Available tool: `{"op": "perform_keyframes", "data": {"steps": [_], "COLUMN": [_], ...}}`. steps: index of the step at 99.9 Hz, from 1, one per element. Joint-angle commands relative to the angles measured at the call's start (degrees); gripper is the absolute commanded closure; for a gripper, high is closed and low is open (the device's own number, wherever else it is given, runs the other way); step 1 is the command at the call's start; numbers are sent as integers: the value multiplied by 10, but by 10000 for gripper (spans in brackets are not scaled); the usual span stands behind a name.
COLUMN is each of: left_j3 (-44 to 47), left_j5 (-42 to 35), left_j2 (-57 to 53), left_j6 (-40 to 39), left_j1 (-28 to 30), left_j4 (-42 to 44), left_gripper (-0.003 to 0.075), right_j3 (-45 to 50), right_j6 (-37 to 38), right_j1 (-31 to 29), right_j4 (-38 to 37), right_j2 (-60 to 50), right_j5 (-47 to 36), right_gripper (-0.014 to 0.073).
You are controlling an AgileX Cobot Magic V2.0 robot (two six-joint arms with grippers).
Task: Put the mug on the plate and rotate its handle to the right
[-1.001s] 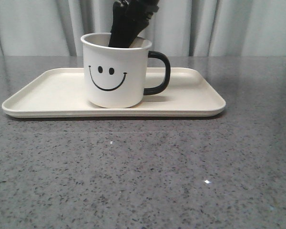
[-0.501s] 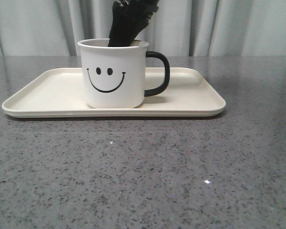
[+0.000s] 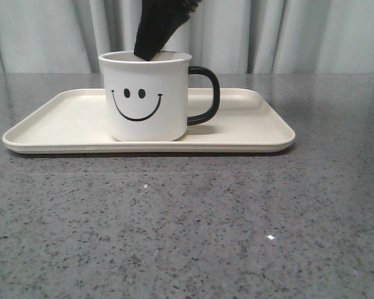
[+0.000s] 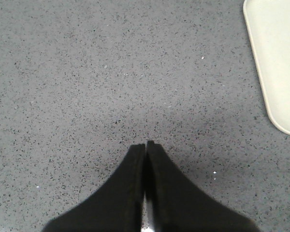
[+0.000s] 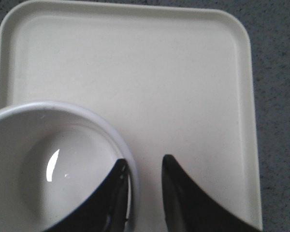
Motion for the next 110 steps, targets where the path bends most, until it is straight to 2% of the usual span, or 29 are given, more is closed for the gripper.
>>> {"op": "perform_keyframes", "data": {"steps": [1,34,51,72,95,110], "left_j3": [-14,-14,-14,-14,-14,-14], "left_j5": [-32,-34,-35,-51,-61,-70], "left_j2": [-6,-6,-6,-6,-6,-6], "left_j6": [-2,-2,-2,-2,-2,-2], "left_j1": [1,1,1,1,1,1], "left_j4": [-1,-1,-1,-2,-2,-9], "left_gripper": [740,740,740,740,740,740], "right_j3": [-36,-108,-116,-116,-105,-25], "right_j6": [4,76,162,254,318,338], "right_j1": [-1,-2,-27,-130,-293,-378], "right_j4": [22,23,21,28,40,48], "right_j2": [-36,-82,-145,-249,-362,-448], "right_j5": [50,50,41,4,0,-47], "right_gripper": [376,376,379,403,561,638]}}
